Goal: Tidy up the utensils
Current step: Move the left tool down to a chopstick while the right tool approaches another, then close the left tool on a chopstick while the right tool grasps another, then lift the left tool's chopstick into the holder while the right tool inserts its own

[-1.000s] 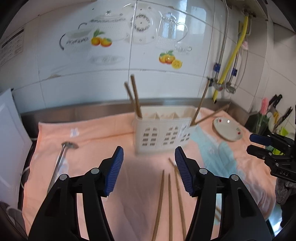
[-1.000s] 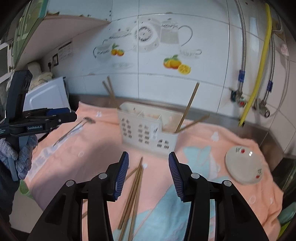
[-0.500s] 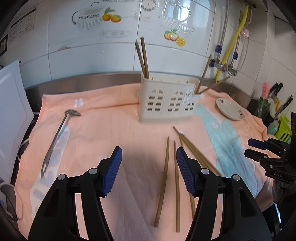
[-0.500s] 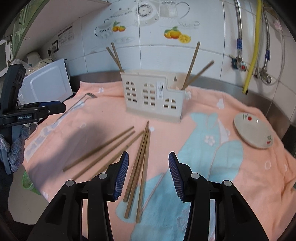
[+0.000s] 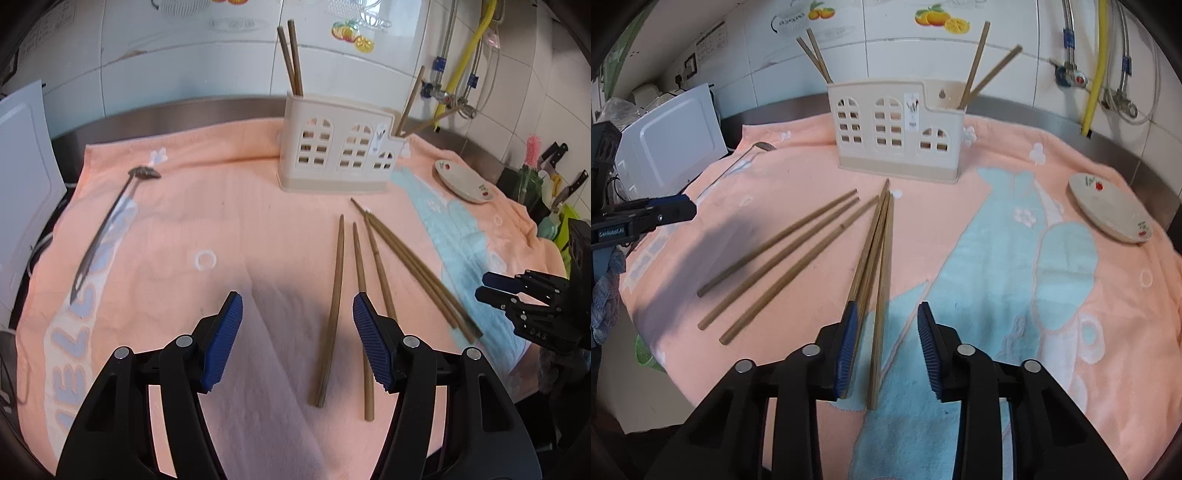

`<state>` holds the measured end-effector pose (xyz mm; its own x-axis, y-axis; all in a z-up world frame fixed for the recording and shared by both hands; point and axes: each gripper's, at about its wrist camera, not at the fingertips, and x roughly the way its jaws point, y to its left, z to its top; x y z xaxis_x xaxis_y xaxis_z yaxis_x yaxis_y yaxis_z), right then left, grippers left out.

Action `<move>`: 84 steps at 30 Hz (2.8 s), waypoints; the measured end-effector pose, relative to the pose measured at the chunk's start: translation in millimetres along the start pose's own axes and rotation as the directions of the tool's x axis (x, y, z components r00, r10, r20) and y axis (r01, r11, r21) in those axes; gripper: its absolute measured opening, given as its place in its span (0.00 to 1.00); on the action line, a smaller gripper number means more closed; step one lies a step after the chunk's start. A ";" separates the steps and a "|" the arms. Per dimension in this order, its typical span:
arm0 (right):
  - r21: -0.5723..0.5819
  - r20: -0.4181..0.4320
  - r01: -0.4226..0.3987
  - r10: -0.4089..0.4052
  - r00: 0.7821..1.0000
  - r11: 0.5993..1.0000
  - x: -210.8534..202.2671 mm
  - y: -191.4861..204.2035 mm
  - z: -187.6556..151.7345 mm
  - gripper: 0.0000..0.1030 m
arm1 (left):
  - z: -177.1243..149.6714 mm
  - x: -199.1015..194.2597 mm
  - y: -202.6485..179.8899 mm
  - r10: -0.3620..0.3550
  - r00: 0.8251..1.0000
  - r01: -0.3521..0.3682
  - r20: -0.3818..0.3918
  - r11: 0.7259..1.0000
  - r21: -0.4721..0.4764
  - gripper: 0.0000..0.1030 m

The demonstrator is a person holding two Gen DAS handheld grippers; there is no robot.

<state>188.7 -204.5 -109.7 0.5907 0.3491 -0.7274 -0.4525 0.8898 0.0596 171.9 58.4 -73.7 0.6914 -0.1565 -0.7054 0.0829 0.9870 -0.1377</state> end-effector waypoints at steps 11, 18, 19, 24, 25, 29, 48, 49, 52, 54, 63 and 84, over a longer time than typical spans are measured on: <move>0.013 -0.053 -0.009 0.009 0.999 1.000 22.0 2.7 -8.1 0.17 | -14.6 7.8 1.2 0.003 0.999 -0.002 -0.043 1.000 0.022 0.60; 0.012 -0.069 -0.005 0.006 0.998 1.000 29.9 3.0 -9.6 0.12 | -21.1 12.1 -4.9 -0.007 0.998 0.010 -0.061 0.999 0.044 0.60; 0.014 -0.071 -0.005 0.006 0.997 1.000 30.9 2.4 -9.4 0.11 | -21.7 12.4 -5.7 -0.011 0.998 0.014 -0.063 0.999 0.047 0.60; 0.009 -0.078 -0.001 0.002 0.997 1.000 34.0 1.6 -9.6 0.11 | -22.4 13.0 -7.1 -0.014 0.998 0.018 -0.065 0.998 0.056 0.60; 0.005 -0.079 0.003 -0.002 0.997 1.000 34.5 1.9 -9.3 0.11 | -22.7 13.1 -7.4 -0.015 0.998 0.019 -0.066 0.998 0.058 0.60; -0.014 -0.079 0.017 -0.018 0.997 1.000 35.3 4.8 -9.4 0.10 | -25.0 14.4 -11.1 -0.020 0.997 0.025 -0.072 0.997 0.079 0.55; -0.044 -0.055 0.064 -0.066 0.996 0.997 27.3 5.7 -10.3 0.06 | -34.4 53.0 -25.8 -0.033 0.986 0.053 -0.163 0.991 0.120 0.25; -0.044 -0.051 0.064 -0.066 0.997 0.997 25.9 5.3 -9.7 0.06 | -34.1 55.0 -26.2 -0.034 0.986 0.054 -0.165 0.992 0.118 0.24; -0.043 -0.036 0.066 -0.068 0.997 0.997 21.0 4.1 -7.2 0.06 | -32.9 60.5 -27.0 -0.033 0.985 0.054 -0.172 0.992 0.116 0.19; -0.042 -0.029 0.066 -0.067 0.997 0.997 18.2 3.4 -5.1 0.06 | -32.3 62.1 -28.1 -0.032 0.985 0.053 -0.172 0.991 0.119 0.19; -0.033 0.014 0.060 -0.060 0.998 0.998 -0.4 0.4 6.7 0.06 | -30.4 65.5 -32.0 -0.007 0.984 0.034 -0.176 0.989 0.147 0.12; -0.025 0.143 0.023 -0.019 0.990 0.999 -45.5 -0.8 56.2 0.06 | 2.4 20.3 -33.6 -0.041 0.998 0.047 -0.056 0.991 0.123 0.05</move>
<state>199.8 -204.5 -38.2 0.6883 0.3707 -0.6236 -0.4556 0.8898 0.0261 184.9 22.1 -81.8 0.6462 -0.1982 -0.7370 0.2031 0.9755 -0.0843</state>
